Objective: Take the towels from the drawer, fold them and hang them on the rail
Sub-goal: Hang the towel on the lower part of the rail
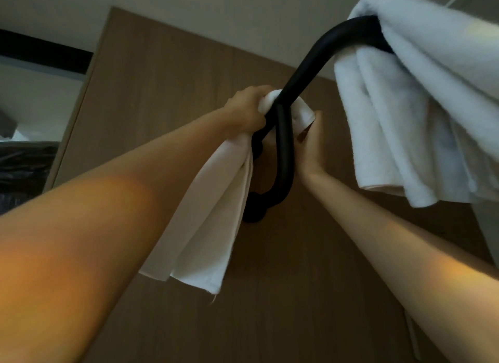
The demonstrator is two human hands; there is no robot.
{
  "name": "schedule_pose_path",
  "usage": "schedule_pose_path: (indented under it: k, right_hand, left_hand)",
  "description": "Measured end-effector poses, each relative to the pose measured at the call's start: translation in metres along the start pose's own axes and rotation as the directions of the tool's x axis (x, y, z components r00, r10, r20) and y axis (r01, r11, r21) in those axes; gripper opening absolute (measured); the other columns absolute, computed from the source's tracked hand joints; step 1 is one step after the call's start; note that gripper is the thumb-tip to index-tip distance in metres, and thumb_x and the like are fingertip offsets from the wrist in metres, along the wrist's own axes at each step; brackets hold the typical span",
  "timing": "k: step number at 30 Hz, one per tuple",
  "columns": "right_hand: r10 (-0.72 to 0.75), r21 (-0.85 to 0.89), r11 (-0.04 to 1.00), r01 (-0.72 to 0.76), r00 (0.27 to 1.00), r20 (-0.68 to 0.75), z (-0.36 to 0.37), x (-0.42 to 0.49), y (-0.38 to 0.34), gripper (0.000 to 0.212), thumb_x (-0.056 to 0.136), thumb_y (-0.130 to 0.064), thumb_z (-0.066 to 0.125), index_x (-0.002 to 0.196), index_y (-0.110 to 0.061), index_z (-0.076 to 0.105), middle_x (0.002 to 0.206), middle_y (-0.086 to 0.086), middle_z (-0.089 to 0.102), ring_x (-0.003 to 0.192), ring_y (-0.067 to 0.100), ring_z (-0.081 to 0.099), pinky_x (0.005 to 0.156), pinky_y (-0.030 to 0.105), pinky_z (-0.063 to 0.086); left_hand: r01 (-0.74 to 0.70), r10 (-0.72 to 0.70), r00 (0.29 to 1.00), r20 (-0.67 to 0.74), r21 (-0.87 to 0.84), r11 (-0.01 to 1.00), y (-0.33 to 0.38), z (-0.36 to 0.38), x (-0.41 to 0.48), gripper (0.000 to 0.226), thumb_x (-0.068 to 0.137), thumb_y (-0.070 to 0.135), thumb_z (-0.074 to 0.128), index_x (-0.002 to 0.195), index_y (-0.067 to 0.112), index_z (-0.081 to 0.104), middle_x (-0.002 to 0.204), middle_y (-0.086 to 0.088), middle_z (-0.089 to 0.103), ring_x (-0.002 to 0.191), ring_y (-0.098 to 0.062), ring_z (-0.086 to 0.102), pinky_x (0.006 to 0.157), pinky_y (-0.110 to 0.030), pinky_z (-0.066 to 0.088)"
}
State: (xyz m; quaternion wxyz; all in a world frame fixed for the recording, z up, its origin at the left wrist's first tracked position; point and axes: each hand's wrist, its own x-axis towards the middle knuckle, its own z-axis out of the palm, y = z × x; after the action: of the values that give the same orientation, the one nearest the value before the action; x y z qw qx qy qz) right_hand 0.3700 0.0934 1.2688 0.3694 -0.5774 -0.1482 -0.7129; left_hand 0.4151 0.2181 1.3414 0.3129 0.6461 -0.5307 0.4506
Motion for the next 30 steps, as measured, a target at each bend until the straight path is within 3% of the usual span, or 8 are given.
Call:
schedule_pose_path:
  k: [3,7,11,14,17,20,25,30]
  right_hand:
    - [0.008,-0.087,0.996,-0.005,1.0,0.028,-0.002,-0.005,0.005,0.047,0.105,-0.044,0.026,0.096,-0.015,0.061,0.081,-0.002,0.062,0.071,0.0,0.064,0.069,0.015,0.052]
    - [0.067,0.015,0.998,-0.067,0.998,-0.006,-0.006,-0.011,0.0,0.05,0.101,-0.048,0.037,0.107,-0.007,0.064,0.09,0.006,0.063,0.086,0.016,0.065,0.076,0.025,0.054]
    - [-0.002,-0.123,0.992,0.003,1.0,0.006,-0.011,-0.02,0.0,0.013,0.099,-0.02,0.053,0.105,-0.01,0.051,0.098,0.007,0.06,0.086,0.009,0.062,0.075,0.021,0.054]
    - [-0.023,-0.124,0.992,0.031,0.998,0.061,-0.016,-0.029,0.003,0.039,0.088,-0.01,0.067,0.121,-0.017,0.049,0.114,0.001,0.06,0.102,0.008,0.061,0.086,0.021,0.053]
    - [0.02,-0.131,0.991,-0.014,0.999,0.047,-0.025,-0.045,0.011,0.047,0.088,-0.016,0.068,0.131,-0.017,0.048,0.123,0.002,0.059,0.112,0.014,0.059,0.094,0.028,0.051]
    - [0.063,-0.14,0.988,-0.058,0.998,0.027,-0.027,-0.061,0.018,0.054,0.089,-0.02,0.068,0.138,-0.018,0.044,0.129,0.002,0.058,0.118,0.016,0.056,0.099,0.036,0.049]
    - [0.105,-0.099,0.989,-0.106,0.994,-0.014,-0.03,-0.081,0.02,0.055,0.088,-0.01,0.067,0.132,-0.033,0.042,0.1,-0.03,0.046,0.099,-0.005,0.05,0.092,0.022,0.045]
    - [0.098,-0.106,0.989,-0.101,0.995,-0.036,-0.034,-0.098,0.018,0.054,0.086,-0.015,0.071,0.135,-0.022,0.048,0.125,-0.002,0.06,0.117,0.013,0.057,0.099,0.041,0.05]
  left_hand:
    - [-0.029,0.035,0.999,0.023,-0.223,0.974,-0.004,0.003,-0.02,0.064,0.077,0.001,0.059,0.134,0.026,0.044,0.122,0.002,0.055,0.115,-0.017,0.054,0.084,-0.026,0.048]
    - [-0.066,0.066,0.998,-0.019,-0.492,0.868,-0.008,0.013,-0.052,0.069,0.087,0.017,0.055,0.147,0.033,0.026,0.144,0.006,0.037,0.126,-0.008,0.042,0.094,-0.021,0.04]
    - [0.019,0.022,0.999,0.049,-0.703,0.711,-0.029,0.029,-0.063,0.066,0.095,0.064,0.028,0.147,0.025,0.036,0.144,-0.012,0.045,0.132,-0.024,0.044,0.112,-0.046,0.03]
    - [0.104,-0.019,0.991,0.13,-0.689,0.717,-0.039,0.042,-0.067,0.089,0.082,0.083,0.023,0.138,0.019,0.048,0.125,-0.024,0.057,0.11,-0.035,0.057,0.1,-0.053,0.039]
    - [0.084,-0.074,0.996,0.045,-0.694,0.715,-0.023,0.052,-0.074,0.077,0.081,0.084,0.023,0.147,0.044,0.024,0.154,-0.002,0.032,0.142,-0.024,0.029,0.114,-0.056,0.023]
    - [-0.027,-0.036,0.996,-0.083,-0.658,0.753,0.0,0.051,-0.077,0.067,0.086,0.075,0.027,0.146,0.052,0.008,0.158,0.013,0.018,0.148,-0.019,0.012,0.115,-0.057,0.017]
    - [0.061,-0.131,0.99,-0.047,-0.7,0.711,0.007,0.057,-0.081,0.076,0.077,0.084,0.023,0.145,0.055,0.004,0.161,0.008,0.011,0.149,-0.02,0.005,0.117,-0.056,0.011]
    - [0.219,-0.254,0.965,0.068,-0.744,0.631,0.012,0.061,-0.087,0.091,0.065,0.094,0.023,0.146,0.052,0.018,0.159,-0.002,0.021,0.147,-0.021,0.015,0.116,-0.055,0.014]
